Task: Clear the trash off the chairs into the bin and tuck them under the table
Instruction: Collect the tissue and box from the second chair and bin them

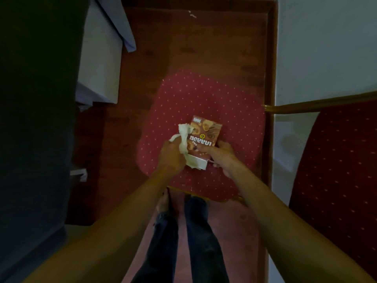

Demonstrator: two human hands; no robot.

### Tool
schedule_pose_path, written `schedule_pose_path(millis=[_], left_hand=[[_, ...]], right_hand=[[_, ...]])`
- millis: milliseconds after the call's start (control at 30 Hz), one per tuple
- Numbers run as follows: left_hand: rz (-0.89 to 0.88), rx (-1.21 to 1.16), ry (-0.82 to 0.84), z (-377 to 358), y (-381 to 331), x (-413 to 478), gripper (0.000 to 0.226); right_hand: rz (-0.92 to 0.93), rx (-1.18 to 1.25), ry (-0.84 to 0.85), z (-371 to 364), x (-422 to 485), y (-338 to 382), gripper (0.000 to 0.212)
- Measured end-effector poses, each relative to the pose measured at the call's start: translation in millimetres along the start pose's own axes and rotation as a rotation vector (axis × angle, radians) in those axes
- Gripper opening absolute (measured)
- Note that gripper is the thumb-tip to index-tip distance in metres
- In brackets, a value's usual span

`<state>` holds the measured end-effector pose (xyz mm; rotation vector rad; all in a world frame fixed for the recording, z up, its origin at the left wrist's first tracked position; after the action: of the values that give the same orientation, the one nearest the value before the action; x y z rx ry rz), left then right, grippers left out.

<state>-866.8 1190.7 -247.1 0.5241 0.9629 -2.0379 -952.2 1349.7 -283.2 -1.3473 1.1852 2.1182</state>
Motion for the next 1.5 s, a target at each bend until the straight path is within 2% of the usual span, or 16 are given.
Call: schedule_pose_path(millis=[67,133,267,367,467,567,633,733,867,933,1133,1233,1333,1500], left_hand=[[0.09,-0.136,-0.039,9.4,12.7,-3.4,0.037],[0.155,-0.245,-0.066,20.2,27.4,-8.9,0.021],[0.247,-0.428,-0.066,35.3,50.5,-19.7,0.013],[0.237,-0.419,-0.087,47.6,51.4,-33.2,0.015],[0.204,-0.43,-0.132,67.4,35.0,-59.3,0.014],[0.151,-0.384,-0.206,95.8,7.3,-95.3,0.028],[0.079,-0.335,-0.261,118.5,-10.3,-122.1,0.037],[0.016,-0.295,-0.342,155.9,-19.8,-167.1,0.027],[-0.045,-0.23,-0.452,208.3,-10.8,-222.0,0.026],[-0.064,-0.201,-0.506,233.5,-0.4,-250.4,0.032],[-0.04,-0.274,-0.564,287.2,73.8,-343.5,0.019],[-0.016,-0.342,-0.598,305.4,131.9,-392.6,0.036],[0.029,-0.448,-0.648,323.6,195.4,-443.1,0.052],[0.051,-0.495,-0.741,346.2,273.9,-521.3,0.048]], right_hand=[[-0.048,0.077,0.059,-3.4,-1.9,-3.7,0.031],[-0.071,0.207,0.049,0.7,-2.6,-7.4,0.024],[-0.082,0.344,0.042,13.5,-12.7,-9.6,0.021],[-0.031,0.289,0.035,15.1,-30.8,-3.2,0.021],[0.03,0.171,0.035,1.9,-61.3,12.6,0.032],[0.126,0.06,0.067,-24.0,-105.2,37.4,0.044],[0.192,0.041,0.082,-39.2,-140.1,58.4,0.039],[0.298,0.034,0.108,-57.0,-194.3,86.5,0.027],[0.398,0.003,0.118,-85.2,-261.1,107.6,0.044],[0.431,-0.031,0.152,-106.5,-295.6,113.5,0.041],[0.536,-0.143,0.215,-196.2,-386.5,94.7,0.038],[0.594,-0.167,0.249,-248.1,-434.3,71.7,0.031],[0.609,-0.196,0.287,-302.3,-479.2,40.3,0.033],[0.638,-0.271,0.356,-380.3,-536.8,-6.0,0.031]])
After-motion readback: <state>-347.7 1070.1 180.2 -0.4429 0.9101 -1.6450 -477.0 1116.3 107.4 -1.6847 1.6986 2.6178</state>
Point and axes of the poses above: each hand's wrist, its own x-axis towards the middle knuckle, its own z-axis out of the back of the hand, y = z × x, the point moved 8 cm from there along x, towards the middle knuckle, and after that the axes turned 3 degrees about -y, right-handed, at the moved point
